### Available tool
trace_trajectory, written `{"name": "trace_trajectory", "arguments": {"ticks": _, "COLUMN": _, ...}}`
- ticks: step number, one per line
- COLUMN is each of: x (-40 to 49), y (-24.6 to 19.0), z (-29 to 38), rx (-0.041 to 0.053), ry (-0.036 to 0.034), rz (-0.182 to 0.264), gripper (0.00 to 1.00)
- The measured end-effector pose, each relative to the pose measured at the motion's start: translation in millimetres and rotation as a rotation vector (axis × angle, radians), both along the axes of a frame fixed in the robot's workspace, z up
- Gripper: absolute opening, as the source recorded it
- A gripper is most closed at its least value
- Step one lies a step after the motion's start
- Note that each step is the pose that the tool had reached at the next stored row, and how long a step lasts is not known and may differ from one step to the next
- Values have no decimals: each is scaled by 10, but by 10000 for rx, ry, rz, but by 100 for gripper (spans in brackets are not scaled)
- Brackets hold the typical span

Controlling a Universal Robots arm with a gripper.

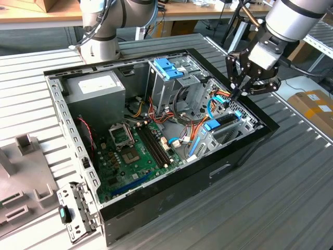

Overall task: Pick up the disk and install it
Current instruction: 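Insert the first disk wire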

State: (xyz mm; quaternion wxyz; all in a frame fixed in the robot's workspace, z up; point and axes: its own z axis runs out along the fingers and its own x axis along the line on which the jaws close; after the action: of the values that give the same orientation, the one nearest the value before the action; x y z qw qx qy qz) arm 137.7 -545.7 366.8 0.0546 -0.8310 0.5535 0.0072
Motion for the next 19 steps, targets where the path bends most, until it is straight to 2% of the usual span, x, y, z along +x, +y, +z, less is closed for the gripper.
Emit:
{"name": "trace_trajectory", "arguments": {"ticks": 7, "x": -7, "y": 0, "z": 0, "rx": 1, "ry": 0, "rz": -1488, "gripper": 17}}
{"name": "trace_trajectory", "arguments": {"ticks": 8, "x": -11, "y": -1, "z": 0, "rx": 13, "ry": 1, "rz": -1569, "gripper": 17}}
{"name": "trace_trajectory", "arguments": {"ticks": 9, "x": -15, "y": 0, "z": 1, "rx": 50, "ry": 4, "rz": -1621, "gripper": 17}}
{"name": "trace_trajectory", "arguments": {"ticks": 11, "x": -23, "y": 0, "z": 0, "rx": 200, "ry": 16, "rz": -1698, "gripper": 17}}
{"name": "trace_trajectory", "arguments": {"ticks": 12, "x": -29, "y": 0, "z": 0, "rx": 428, "ry": 34, "rz": -1772, "gripper": 17}}
{"name": "trace_trajectory", "arguments": {"ticks": 13, "x": -30, "y": 0, "z": 0, "rx": 495, "ry": 39, "rz": -1840, "gripper": 17}}
{"name": "trace_trajectory", "arguments": {"ticks": 14, "x": -30, "y": 1, "z": 0, "rx": 515, "ry": 38, "rz": -1942, "gripper": 17}}
{"name": "trace_trajectory", "arguments": {"ticks": 19, "x": -31, "y": 0, "z": -23, "rx": 522, "ry": -5, "rz": -3615, "gripper": 17}}
